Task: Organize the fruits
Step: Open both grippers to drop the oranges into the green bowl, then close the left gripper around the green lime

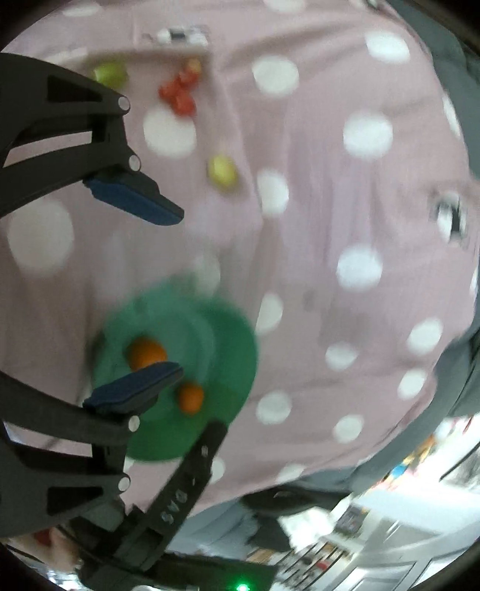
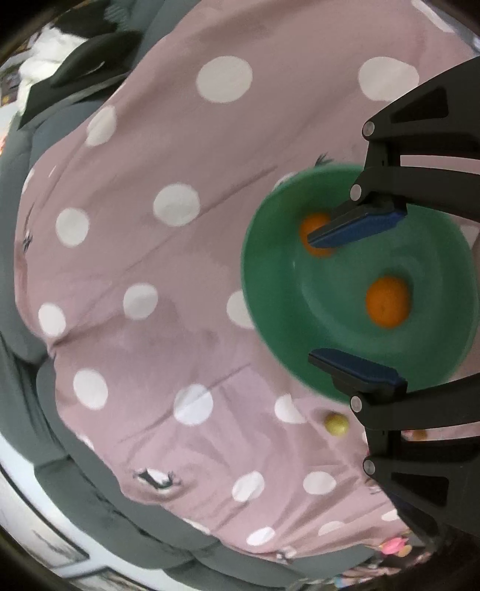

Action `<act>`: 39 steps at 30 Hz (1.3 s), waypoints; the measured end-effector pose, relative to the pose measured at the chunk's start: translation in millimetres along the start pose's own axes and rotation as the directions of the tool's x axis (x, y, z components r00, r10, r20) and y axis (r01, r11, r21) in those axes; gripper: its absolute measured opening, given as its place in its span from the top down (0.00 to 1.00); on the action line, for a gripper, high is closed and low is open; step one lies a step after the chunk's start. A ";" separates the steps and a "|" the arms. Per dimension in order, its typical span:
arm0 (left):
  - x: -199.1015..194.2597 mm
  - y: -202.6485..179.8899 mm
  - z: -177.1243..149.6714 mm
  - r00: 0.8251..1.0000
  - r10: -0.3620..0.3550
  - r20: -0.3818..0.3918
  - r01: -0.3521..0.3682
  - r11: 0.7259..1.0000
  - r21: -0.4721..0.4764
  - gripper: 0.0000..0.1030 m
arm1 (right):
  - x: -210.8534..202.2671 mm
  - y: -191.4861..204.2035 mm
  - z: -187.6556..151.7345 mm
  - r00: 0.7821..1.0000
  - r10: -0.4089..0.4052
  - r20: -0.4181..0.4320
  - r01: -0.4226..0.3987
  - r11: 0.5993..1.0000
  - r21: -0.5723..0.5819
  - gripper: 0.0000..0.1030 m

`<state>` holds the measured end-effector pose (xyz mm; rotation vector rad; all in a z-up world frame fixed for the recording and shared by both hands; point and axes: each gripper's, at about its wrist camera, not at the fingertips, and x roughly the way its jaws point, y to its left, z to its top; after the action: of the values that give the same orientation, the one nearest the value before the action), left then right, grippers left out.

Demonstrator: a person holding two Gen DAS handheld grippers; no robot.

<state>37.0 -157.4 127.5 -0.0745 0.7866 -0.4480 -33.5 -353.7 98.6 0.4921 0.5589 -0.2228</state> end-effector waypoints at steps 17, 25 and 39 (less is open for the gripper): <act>-55.3 184.5 -42.1 0.973 0.226 -0.036 -0.225 0.918 -0.325 0.24 | 26.6 141.0 -48.4 0.978 0.160 -0.132 -0.198 0.912 -0.359 0.44; -25.5 187.6 -52.1 0.981 0.157 -0.118 -0.186 0.936 -0.300 0.44 | 50.8 168.4 -77.4 0.955 0.175 -0.238 -0.257 0.888 -0.382 0.44; 10.7 192.7 -57.6 0.966 0.141 -0.219 -0.206 0.929 -0.307 0.65 | 62.4 169.5 -86.2 0.941 0.170 -0.294 -0.268 0.902 -0.338 0.44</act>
<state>73.1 18.0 35.4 -0.2727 1.0459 -0.1518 35.5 -168.7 65.6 0.2079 0.7756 0.1703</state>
